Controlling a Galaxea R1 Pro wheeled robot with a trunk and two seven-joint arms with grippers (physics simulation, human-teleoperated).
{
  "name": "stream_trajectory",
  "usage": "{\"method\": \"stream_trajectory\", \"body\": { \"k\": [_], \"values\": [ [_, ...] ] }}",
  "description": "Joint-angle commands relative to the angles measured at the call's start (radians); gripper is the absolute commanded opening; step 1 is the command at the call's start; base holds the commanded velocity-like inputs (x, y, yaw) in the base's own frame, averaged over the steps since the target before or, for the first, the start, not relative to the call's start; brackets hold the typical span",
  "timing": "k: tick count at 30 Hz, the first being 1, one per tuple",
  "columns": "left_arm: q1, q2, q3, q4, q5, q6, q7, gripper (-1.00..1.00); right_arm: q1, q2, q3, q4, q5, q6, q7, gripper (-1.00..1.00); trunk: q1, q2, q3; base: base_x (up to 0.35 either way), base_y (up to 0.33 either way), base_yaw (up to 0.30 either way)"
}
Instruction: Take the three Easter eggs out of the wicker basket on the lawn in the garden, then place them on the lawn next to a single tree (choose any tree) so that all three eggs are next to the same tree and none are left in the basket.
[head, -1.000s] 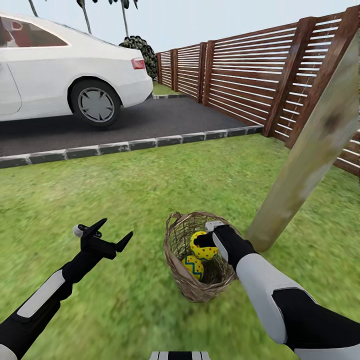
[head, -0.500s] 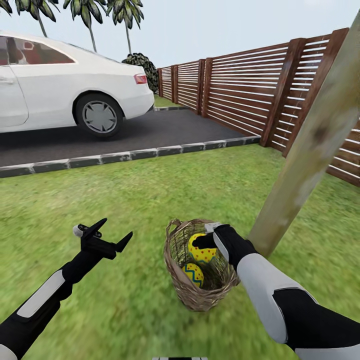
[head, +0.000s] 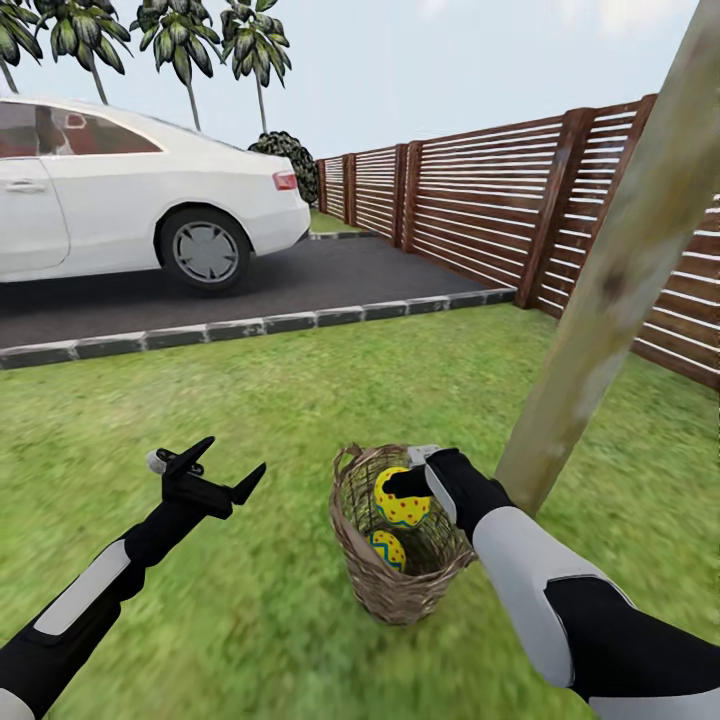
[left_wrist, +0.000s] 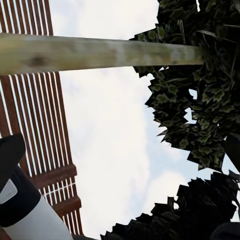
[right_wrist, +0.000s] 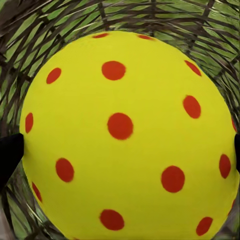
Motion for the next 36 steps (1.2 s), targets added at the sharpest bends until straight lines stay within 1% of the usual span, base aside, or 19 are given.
{"method": "stream_trajectory", "body": {
  "k": [1, 4, 9, 13, 21, 22, 24, 25, 26, 28, 32, 35, 36],
  "values": [
    [-0.001, 0.001, -0.004, 0.001, 0.006, 0.004, -0.003, 1.0, 0.0, 0.0, 0.003, -0.001, 0.009, 0.005, 0.004, -1.0, -0.005, 0.007, 0.002, -0.093, 0.0, 0.0],
    [-0.001, 0.001, -0.004, 0.001, 0.006, 0.004, -0.003, 1.0, 0.0, -0.002, 0.003, -0.001, 0.009, 0.005, 0.004, -1.0, -0.016, 0.028, 0.012, -0.029, 0.0, 0.0],
    [-0.001, 0.001, -0.004, 0.001, 0.006, 0.004, -0.003, 1.0, 0.0, -0.004, 0.002, -0.001, 0.009, 0.005, 0.004, -1.0, -0.035, 0.063, 0.027, -0.188, 0.0, 0.0],
    [-0.001, 0.0, -0.004, 0.031, 0.006, 0.004, -0.003, 1.0, -0.001, -0.004, 0.002, -0.003, 0.009, 0.005, 0.013, -1.0, -0.051, 0.091, 0.04, -0.017, 0.0, 0.0],
    [-0.001, -0.002, -0.004, 0.037, 0.006, 0.002, -0.004, 1.0, 0.001, -0.007, -0.003, -0.007, 0.009, 0.006, 0.017, -1.0, -0.081, 0.147, 0.065, 0.0, 0.0, 0.0],
    [-0.001, -0.002, -0.004, 0.036, 0.006, 0.002, -0.004, 1.0, 0.0, -0.007, -0.003, -0.008, 0.009, 0.02, 0.017, -1.0, -0.085, 0.154, 0.068, 0.0, 0.0, 0.0],
    [-0.001, -0.002, -0.004, 0.036, 0.006, 0.002, -0.004, 1.0, 0.001, -0.006, -0.003, -0.026, 0.01, 0.112, 0.031, -1.0, -0.093, 0.168, 0.074, -0.159, 0.0, 0.0],
    [-0.001, -0.002, -0.004, 0.036, 0.006, 0.002, -0.004, 1.0, 0.001, -0.007, -0.001, -0.053, 0.01, 0.133, 0.074, -1.0, -0.097, 0.175, 0.078, -0.284, 0.0, 0.0],
    [-0.001, -0.002, -0.004, 0.036, 0.006, 0.002, -0.004, 1.0, 0.001, -0.007, 0.0, -0.074, 0.011, 0.142, 0.107, -1.0, -0.1, 0.182, 0.081, -0.182, 0.0, 0.0],
    [-0.001, -0.002, -0.004, 0.037, 0.006, 0.002, -0.004, 1.0, 0.0, -0.008, 0.0, -0.107, 0.011, 0.152, 0.142, -1.0, -0.108, 0.196, 0.087, -0.062, 0.0, 0.0],
    [-0.001, -0.002, -0.004, 0.037, 0.006, 0.002, -0.004, 1.0, 0.001, -0.009, -0.003, -0.116, 0.012, 0.154, 0.15, -1.0, -0.123, 0.224, 0.099, -0.007, 0.0, 0.0],
    [-0.001, -0.002, -0.004, 0.037, 0.006, 0.002, -0.004, 1.0, 0.0, -0.014, -0.002, -0.154, 0.01, 0.157, 0.151, -1.0, -0.135, 0.245, 0.109, 0.0, 0.0, 0.0],
    [-0.001, -0.002, -0.004, 0.037, 0.006, 0.002, -0.004, 1.0, 0.0, -0.017, -0.001, -0.169, 0.01, 0.171, 0.153, -1.0, -0.139, 0.252, 0.112, 0.0, 0.0, 0.0]
  ]
}}
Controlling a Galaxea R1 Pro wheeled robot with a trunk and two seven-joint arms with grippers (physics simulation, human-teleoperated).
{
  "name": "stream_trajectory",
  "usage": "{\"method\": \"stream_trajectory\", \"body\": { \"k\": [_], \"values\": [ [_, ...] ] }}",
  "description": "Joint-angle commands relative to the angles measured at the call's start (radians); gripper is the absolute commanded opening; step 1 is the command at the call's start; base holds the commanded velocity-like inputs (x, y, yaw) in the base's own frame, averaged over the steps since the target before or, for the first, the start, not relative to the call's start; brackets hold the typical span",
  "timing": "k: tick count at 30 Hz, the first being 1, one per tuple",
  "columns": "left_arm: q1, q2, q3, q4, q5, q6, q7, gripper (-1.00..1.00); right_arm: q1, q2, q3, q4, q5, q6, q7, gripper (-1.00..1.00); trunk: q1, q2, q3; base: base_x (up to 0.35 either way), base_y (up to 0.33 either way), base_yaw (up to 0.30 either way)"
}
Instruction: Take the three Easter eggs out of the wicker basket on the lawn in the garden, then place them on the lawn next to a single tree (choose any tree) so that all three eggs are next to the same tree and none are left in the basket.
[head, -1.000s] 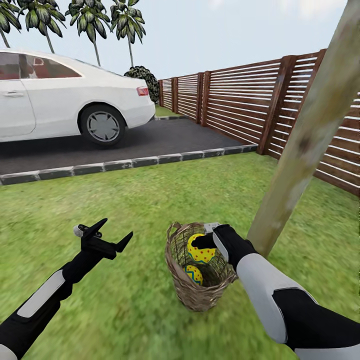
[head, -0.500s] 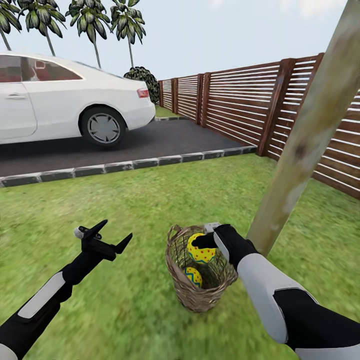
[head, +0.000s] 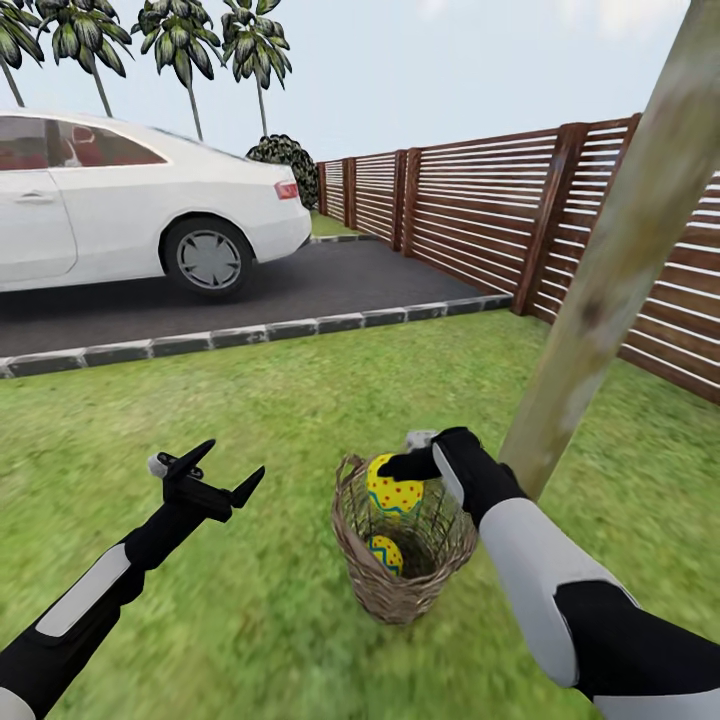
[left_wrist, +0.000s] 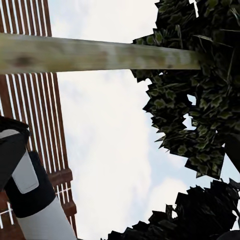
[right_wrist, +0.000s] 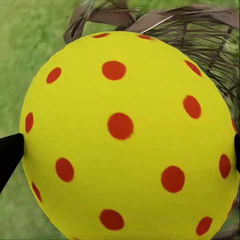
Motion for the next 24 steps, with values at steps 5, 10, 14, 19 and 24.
{"method": "stream_trajectory", "body": {
  "k": [5, 10, 14, 19, 24],
  "values": [
    [-0.001, 0.001, -0.004, 0.0, 0.005, 0.004, -0.003, 1.0, 0.0, -0.023, 0.001, -0.092, 0.01, 0.083, 0.108, -1.0, -0.019, 0.035, 0.015, 0.0, 0.0, 0.0],
    [-0.001, 0.001, -0.004, 0.0, 0.005, 0.004, -0.003, 1.0, 0.0, -0.093, 0.001, -0.241, 0.008, 0.175, 0.255, -1.0, -0.039, 0.07, 0.03, 0.0, 0.0, 0.0],
    [-0.001, -0.001, -0.004, -0.002, 0.004, 0.003, -0.001, 1.0, 0.008, -0.16, 0.001, -0.263, 0.01, 0.177, 0.562, -1.0, -0.054, 0.098, 0.043, 0.0, 0.0, 0.0],
    [-0.001, -0.017, -0.004, -0.001, 0.001, -0.006, 0.0, 1.0, 0.013, -0.174, 0.006, -0.266, 0.015, 0.167, 0.738, -1.0, -0.058, 0.105, 0.046, 0.0, 0.0, 0.0],
    [-0.001, -0.021, -0.003, -0.001, -0.004, -0.013, 0.009, 1.0, 0.03, -0.197, 0.009, -0.319, 0.013, 0.166, 0.748, -1.0, -0.058, 0.105, 0.046, -0.076, 0.0, 0.0]
  ]
}}
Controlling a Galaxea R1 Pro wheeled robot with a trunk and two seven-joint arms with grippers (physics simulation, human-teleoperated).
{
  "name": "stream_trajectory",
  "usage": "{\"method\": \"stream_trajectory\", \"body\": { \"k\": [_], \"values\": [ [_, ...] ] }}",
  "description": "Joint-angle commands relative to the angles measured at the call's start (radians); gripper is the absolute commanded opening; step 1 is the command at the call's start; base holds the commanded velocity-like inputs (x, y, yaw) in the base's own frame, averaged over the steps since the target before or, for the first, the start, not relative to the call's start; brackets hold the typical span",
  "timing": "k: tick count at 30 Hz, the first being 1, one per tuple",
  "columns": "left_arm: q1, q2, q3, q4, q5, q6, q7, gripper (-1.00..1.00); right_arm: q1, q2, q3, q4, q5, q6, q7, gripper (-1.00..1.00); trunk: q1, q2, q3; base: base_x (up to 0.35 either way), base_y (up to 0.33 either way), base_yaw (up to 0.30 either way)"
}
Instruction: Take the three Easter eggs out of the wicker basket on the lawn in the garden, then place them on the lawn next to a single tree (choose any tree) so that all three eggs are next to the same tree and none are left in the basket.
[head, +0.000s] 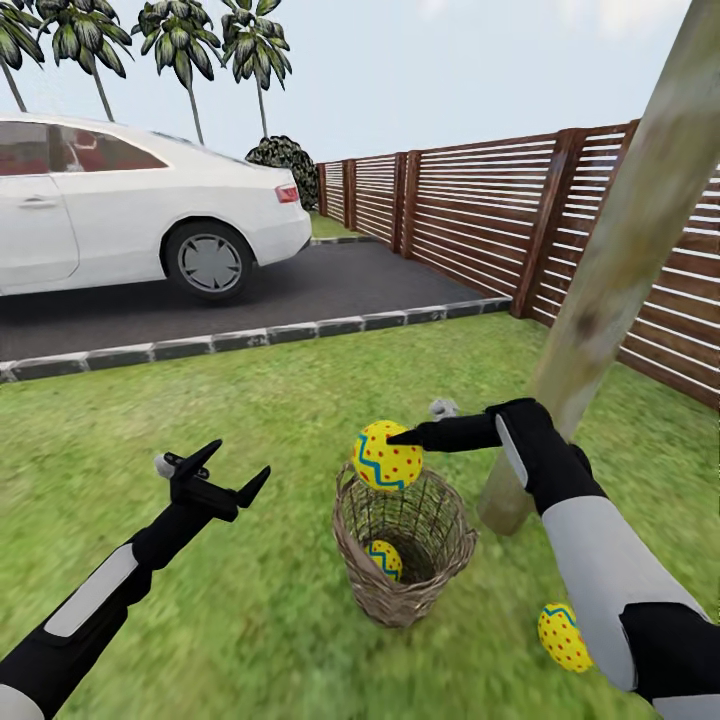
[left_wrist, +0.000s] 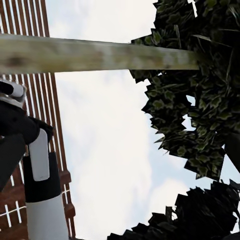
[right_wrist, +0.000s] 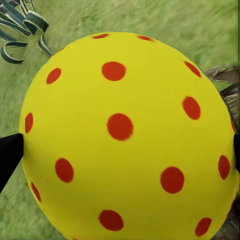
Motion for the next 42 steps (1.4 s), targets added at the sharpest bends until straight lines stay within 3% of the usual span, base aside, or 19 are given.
{"method": "stream_trajectory", "body": {
  "k": [1, 6, 25, 28, 29, 31, 35, 39, 41, 42],
  "values": [
    [-0.001, 0.001, -0.003, 0.0, 0.006, 0.004, -0.001, 1.0, 0.001, -0.002, 0.001, -0.003, 0.008, 0.003, 0.007, -1.0, -0.001, 0.0, -0.001, -0.291, 0.0, 0.0],
    [-0.001, -0.005, -0.003, -0.001, 0.004, 0.004, 0.0, 1.0, 0.029, 0.0, 0.002, -0.036, 0.01, 0.004, 0.082, -1.0, -0.001, 0.0, -0.001, -0.333, 0.0, 0.0],
    [-0.001, -0.008, -0.005, -0.002, 0.003, 0.004, 0.0, 1.0, 0.112, -0.006, 0.01, -0.089, 0.013, 0.003, 0.085, -1.0, -0.001, 0.0, 0.005, -0.165, 0.0, -0.242],
    [-0.001, -0.04, -0.007, -0.001, 0.001, 0.004, 0.001, 1.0, 0.138, -0.007, 0.01, -0.089, 0.043, 0.002, 0.085, -1.0, -0.001, 0.0, 0.007, -0.335, 0.0, -0.275],
    [-0.001, -0.043, -0.007, 0.0, 0.001, 0.004, 0.002, 1.0, 0.141, -0.018, 0.01, -0.09, 0.051, 0.0, 0.085, -1.0, -0.001, 0.0, 0.007, -0.335, 0.0, -0.275],
    [-0.001, -0.048, -0.007, 0.007, 0.003, 0.003, 0.002, 1.0, 0.149, -0.082, 0.009, -0.09, 0.053, -0.005, 0.087, -1.0, -0.001, 0.0, 0.009, -0.231, 0.0, -0.275],
    [-0.001, -0.07, -0.007, 0.01, -0.007, 0.001, 0.002, 1.0, 0.168, -0.169, 0.004, -0.089, 0.052, -0.019, 0.087, -1.0, -0.001, 0.0, 0.012, -0.03, 0.0, -0.275],
    [-0.001, -0.093, -0.007, 0.01, -0.014, 0.001, 0.007, 1.0, 0.196, -0.211, 0.004, -0.082, 0.063, -0.088, 0.083, -1.0, -0.001, 0.0, 0.015, -0.001, 0.0, -0.275],
    [-0.001, -0.107, -0.012, 0.008, -0.032, 0.001, 0.066, 1.0, 0.203, -0.215, 0.004, -0.077, 0.062, -0.142, 0.072, -1.0, -0.001, 0.0, 0.016, 0.0, 0.0, -0.274],
    [-0.001, -0.132, -0.013, 0.007, -0.039, 0.001, 0.127, 1.0, 0.205, -0.215, 0.004, -0.072, 0.06, -0.174, 0.059, -1.0, -0.001, 0.0, 0.017, 0.0, 0.0, -0.274]
  ]
}}
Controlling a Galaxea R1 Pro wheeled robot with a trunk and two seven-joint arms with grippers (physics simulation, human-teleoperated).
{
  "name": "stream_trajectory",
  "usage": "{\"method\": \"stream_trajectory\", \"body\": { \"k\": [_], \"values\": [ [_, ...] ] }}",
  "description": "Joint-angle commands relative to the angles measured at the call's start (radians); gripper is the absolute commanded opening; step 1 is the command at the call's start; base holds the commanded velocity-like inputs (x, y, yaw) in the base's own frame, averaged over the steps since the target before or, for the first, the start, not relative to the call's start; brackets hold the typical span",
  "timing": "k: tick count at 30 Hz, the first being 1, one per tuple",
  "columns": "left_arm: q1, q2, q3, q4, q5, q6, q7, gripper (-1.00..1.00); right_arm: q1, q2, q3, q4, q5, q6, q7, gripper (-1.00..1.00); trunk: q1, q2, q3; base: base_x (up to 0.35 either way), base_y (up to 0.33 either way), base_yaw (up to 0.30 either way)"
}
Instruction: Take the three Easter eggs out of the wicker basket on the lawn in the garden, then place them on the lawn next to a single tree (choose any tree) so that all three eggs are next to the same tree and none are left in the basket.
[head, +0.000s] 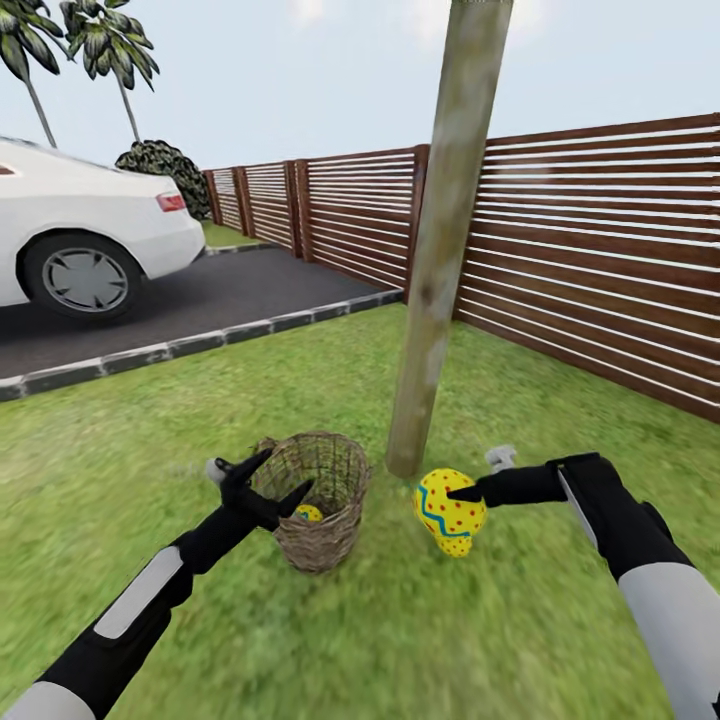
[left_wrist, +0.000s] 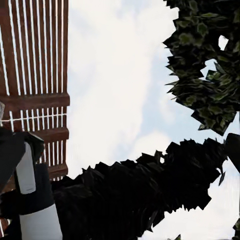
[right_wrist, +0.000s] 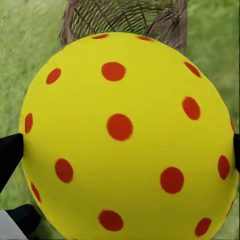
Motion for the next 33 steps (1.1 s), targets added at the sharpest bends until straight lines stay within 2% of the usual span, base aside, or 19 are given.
{"method": "stream_trajectory", "body": {
  "k": [1, 3, 4, 6, 8, 12, 15, 17, 19, 22, 25, 27, 29, 33],
  "values": [
    [-0.001, -0.027, -0.003, 0.0, 0.006, 0.006, 0.045, 1.0, 0.0, 0.0, 0.0, 0.001, 0.009, -0.014, -0.003, -1.0, 0.0, 0.0, 0.0, 0.0, 0.0, -0.273],
    [-0.001, -0.066, -0.006, -0.01, 0.005, 0.007, 0.112, 1.0, 0.006, 0.0, 0.0, 0.001, 0.01, -0.028, -0.032, -1.0, 0.0, 0.0, 0.001, 0.0, 0.0, -0.273],
    [-0.001, -0.075, -0.018, -0.013, 0.005, 0.007, 0.123, 1.0, 0.009, 0.0, -0.001, 0.001, 0.01, -0.03, -0.05, -1.0, 0.0, 0.0, 0.002, 0.0, 0.0, -0.272],
    [-0.001, -0.094, -0.063, -0.034, 0.004, 0.007, 0.132, 1.0, 0.014, 0.0, 0.0, 0.002, 0.011, -0.034, -0.124, -1.0, 0.0, 0.0, 0.004, 0.0, 0.0, -0.272],
    [-0.001, -0.099, -0.081, -0.061, 0.004, 0.006, 0.135, 1.0, 0.015, 0.002, 0.0, 0.003, 0.008, -0.076, -0.243, -1.0, 0.0, 0.0, 0.005, 0.0, 0.0, -0.272],
    [-0.001, -0.1, -0.085, -0.074, 0.004, 0.006, 0.135, 1.0, 0.016, 0.009, 0.0, 0.067, 0.008, -0.197, -0.483, -1.0, 0.0, 0.0, 0.008, 0.0, 0.0, -0.272],
    [-0.001, -0.099, -0.086, -0.098, 0.003, 0.005, 0.134, 1.0, 0.021, 0.011, 0.002, 0.116, 0.007, -0.284, -0.616, -1.0, 0.0, 0.0, 0.01, 0.063, -0.047, -0.267],
    [-0.001, -0.1, -0.087, -0.101, 0.002, 0.003, 0.134, 1.0, 0.027, 0.013, 0.004, 0.186, 0.012, -0.383, -0.728, -1.0, 0.0, 0.0, 0.01, 0.195, -0.177, -0.177],
    [-0.001, -0.1, -0.087, -0.102, 0.002, -0.009, 0.135, 1.0, 0.028, 0.027, 0.005, 0.222, 0.012, -0.455, -0.799, -1.0, 0.0, 0.0, 0.01, 0.236, -0.218, -0.048],
    [-0.001, -0.1, -0.091, -0.102, 0.002, -0.019, 0.137, 1.0, 0.029, 0.045, 0.005, 0.25, 0.012, -0.486, -0.831, -1.0, 0.0, 0.0, 0.01, 0.246, -0.228, -0.008],
    [-0.001, -0.1, -0.092, -0.102, 0.002, -0.021, 0.138, 1.0, 0.029, 0.05, 0.006, 0.254, 0.017, -0.491, -0.842, -1.0, 0.0, 0.0, 0.01, 0.248, -0.232, 0.098],
    [-0.001, -0.1, -0.093, -0.101, 0.002, -0.021, 0.138, 1.0, 0.03, 0.065, 0.006, 0.256, 0.05, -0.492, -0.862, -1.0, 0.0, 0.0, 0.01, 0.235, -0.255, 0.261],
    [-0.001, -0.1, -0.093, -0.101, 0.002, -0.021, 0.138, 1.0, 0.032, 0.092, 0.005, 0.259, 0.108, -0.498, -0.881, -1.0, 0.0, 0.0, 0.01, 0.171, -0.296, 0.285],
    [-0.001, -0.1, -0.093, -0.101, 0.002, -0.021, 0.138, 1.0, 0.044, 0.101, 0.005, 0.259, 0.13, -0.515, -0.886, -1.0, 0.0, 0.0, 0.01, 0.111, -0.319, 0.29]
  ]
}}
